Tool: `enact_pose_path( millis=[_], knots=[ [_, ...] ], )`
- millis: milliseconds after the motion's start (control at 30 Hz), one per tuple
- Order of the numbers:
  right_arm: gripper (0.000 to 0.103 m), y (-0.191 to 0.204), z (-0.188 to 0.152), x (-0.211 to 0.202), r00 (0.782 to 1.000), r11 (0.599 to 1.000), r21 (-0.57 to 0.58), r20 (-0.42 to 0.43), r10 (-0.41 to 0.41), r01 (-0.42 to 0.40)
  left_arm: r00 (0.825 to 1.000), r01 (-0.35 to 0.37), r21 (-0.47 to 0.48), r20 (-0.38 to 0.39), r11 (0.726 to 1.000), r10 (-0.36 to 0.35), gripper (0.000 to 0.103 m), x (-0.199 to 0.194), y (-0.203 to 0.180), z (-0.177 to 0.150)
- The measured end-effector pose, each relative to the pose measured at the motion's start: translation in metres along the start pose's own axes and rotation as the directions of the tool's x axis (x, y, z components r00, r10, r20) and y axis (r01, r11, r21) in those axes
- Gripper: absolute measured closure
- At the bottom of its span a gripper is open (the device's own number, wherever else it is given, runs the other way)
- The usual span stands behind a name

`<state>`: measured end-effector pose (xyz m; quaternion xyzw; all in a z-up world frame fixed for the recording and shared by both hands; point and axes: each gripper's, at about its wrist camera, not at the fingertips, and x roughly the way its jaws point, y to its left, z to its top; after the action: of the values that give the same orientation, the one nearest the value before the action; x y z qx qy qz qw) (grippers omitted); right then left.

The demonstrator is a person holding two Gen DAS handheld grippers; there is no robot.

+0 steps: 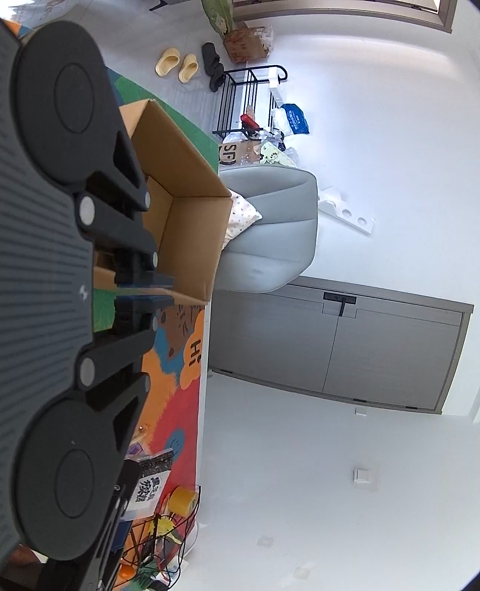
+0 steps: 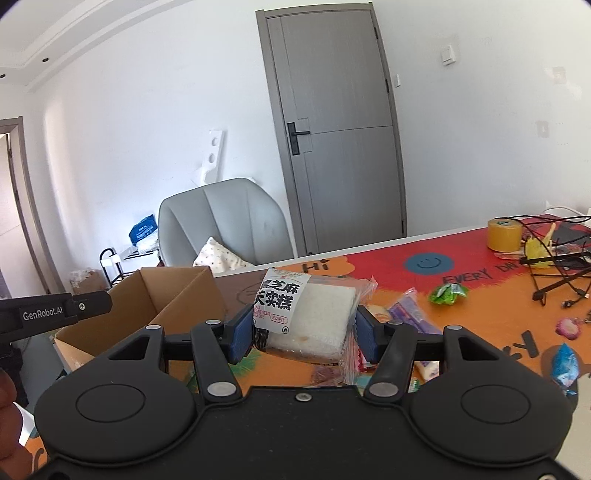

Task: Organize snacks
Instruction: 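Carry the white cake pack and red candy bar toward the cardboard box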

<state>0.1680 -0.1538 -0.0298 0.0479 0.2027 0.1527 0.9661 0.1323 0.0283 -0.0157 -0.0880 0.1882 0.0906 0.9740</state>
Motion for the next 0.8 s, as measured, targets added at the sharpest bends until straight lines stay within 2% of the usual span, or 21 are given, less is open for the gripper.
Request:
enact_pose_path(
  millis=[367, 533, 667, 733, 800],
  knots=[
    [0.047, 0.008, -0.012, 0.004, 0.999, 1.0, -0.012, -0.045, 0.027, -0.028, 0.994, -0.003, -0.003, -0.106, 1.0, 0.003, 0.096, -0.004, 0.007, -0.03],
    [0.047, 0.012, -0.024, 0.001, 0.996, 0.999, -0.026, -0.077, 0.034, -0.037, 0.991, -0.025, -0.011, -0.134, 1.0, 0.023, 0.089, -0.006, 0.008, -0.041],
    [0.047, 0.015, -0.033, -0.003, 0.995, 0.999, -0.033, -0.1, 0.031, -0.035, 0.988, -0.026, -0.003, -0.152, 1.0, 0.025, 0.079, -0.008, 0.005, -0.05],
    [0.047, 0.013, -0.036, -0.004, 0.994, 0.999, -0.03, -0.108, 0.029, -0.033, 0.988, -0.026, 0.006, -0.153, 1.0, 0.027, 0.071, -0.01, 0.003, -0.054],
    [0.047, 0.013, -0.039, -0.005, 0.993, 0.999, -0.029, -0.111, 0.028, -0.031, 0.988, -0.033, 0.016, -0.153, 0.999, 0.035, 0.057, -0.01, 0.002, -0.057]
  ],
)
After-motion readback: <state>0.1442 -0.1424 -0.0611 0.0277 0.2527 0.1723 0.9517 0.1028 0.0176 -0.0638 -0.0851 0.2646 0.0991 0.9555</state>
